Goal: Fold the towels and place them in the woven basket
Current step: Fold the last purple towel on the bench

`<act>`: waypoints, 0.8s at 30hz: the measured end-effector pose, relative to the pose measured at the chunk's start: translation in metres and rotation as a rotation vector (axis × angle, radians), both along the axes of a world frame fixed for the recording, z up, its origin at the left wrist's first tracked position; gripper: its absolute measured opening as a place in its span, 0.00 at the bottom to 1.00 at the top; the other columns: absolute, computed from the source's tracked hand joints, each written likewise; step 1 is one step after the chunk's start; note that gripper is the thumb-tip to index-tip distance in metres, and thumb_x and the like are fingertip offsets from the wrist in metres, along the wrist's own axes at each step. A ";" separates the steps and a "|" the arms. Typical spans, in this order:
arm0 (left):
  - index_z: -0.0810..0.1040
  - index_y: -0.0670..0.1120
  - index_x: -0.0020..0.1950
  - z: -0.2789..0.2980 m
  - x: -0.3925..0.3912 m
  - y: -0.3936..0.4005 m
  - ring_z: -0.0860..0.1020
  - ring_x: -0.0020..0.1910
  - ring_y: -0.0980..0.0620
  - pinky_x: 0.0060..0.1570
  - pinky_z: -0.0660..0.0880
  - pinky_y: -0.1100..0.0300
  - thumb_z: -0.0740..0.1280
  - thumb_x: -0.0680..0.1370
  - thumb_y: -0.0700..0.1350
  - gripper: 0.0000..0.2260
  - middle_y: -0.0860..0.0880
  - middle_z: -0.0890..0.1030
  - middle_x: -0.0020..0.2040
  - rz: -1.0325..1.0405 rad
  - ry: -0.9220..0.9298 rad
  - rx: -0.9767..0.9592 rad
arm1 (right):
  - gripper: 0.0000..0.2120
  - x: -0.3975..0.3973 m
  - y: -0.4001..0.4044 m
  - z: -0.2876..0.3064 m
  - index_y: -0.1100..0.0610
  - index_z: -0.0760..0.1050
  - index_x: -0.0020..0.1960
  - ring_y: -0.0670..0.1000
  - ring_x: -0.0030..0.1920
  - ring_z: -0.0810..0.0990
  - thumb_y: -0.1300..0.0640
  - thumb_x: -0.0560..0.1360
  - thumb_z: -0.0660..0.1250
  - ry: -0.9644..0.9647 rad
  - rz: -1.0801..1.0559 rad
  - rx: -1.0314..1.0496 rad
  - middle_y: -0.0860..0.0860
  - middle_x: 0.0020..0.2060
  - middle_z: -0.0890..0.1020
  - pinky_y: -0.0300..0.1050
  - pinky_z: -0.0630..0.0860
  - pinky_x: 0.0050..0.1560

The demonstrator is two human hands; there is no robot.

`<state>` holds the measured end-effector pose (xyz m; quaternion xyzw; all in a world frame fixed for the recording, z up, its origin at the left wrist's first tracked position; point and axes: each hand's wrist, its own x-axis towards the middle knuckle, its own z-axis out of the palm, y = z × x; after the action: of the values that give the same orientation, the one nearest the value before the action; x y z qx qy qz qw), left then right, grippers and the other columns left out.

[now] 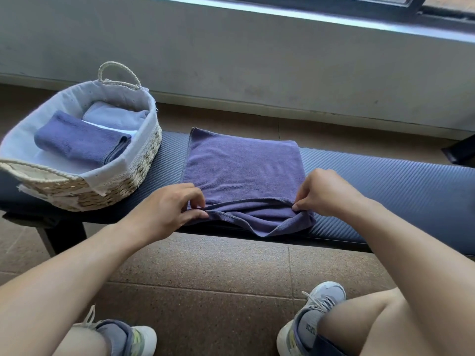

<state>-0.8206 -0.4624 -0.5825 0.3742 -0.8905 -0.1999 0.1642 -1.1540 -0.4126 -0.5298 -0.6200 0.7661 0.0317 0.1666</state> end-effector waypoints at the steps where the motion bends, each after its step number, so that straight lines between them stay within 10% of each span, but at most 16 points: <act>1: 0.79 0.54 0.44 0.002 0.001 -0.001 0.75 0.38 0.63 0.39 0.68 0.69 0.76 0.73 0.56 0.09 0.60 0.77 0.39 -0.012 -0.021 0.012 | 0.05 0.002 0.000 -0.001 0.48 0.87 0.38 0.47 0.43 0.81 0.49 0.67 0.81 0.019 0.004 -0.008 0.47 0.31 0.84 0.41 0.76 0.41; 9: 0.81 0.57 0.49 0.014 0.006 0.001 0.76 0.39 0.64 0.43 0.75 0.64 0.78 0.71 0.48 0.10 0.62 0.77 0.43 -0.038 -0.157 0.054 | 0.07 0.014 0.001 -0.005 0.53 0.84 0.43 0.54 0.41 0.81 0.51 0.67 0.74 0.201 0.061 0.016 0.49 0.37 0.83 0.47 0.79 0.39; 18: 0.82 0.55 0.48 0.011 0.008 0.004 0.79 0.38 0.62 0.45 0.77 0.59 0.71 0.72 0.45 0.07 0.60 0.83 0.40 0.077 -0.083 0.073 | 0.04 -0.010 0.012 0.037 0.62 0.83 0.43 0.50 0.37 0.83 0.61 0.72 0.72 -0.627 -0.262 -0.074 0.58 0.39 0.85 0.44 0.79 0.35; 24: 0.80 0.54 0.49 0.008 0.004 -0.002 0.79 0.42 0.60 0.49 0.74 0.58 0.69 0.77 0.40 0.08 0.58 0.83 0.43 0.224 0.025 0.145 | 0.04 -0.017 0.006 0.026 0.61 0.74 0.44 0.56 0.36 0.85 0.68 0.72 0.67 -0.428 -0.068 -0.010 0.59 0.40 0.85 0.50 0.84 0.35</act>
<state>-0.8161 -0.4641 -0.5749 0.4798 -0.8241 -0.2491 0.1693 -1.1715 -0.4061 -0.5036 -0.5870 0.7340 -0.1103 0.3233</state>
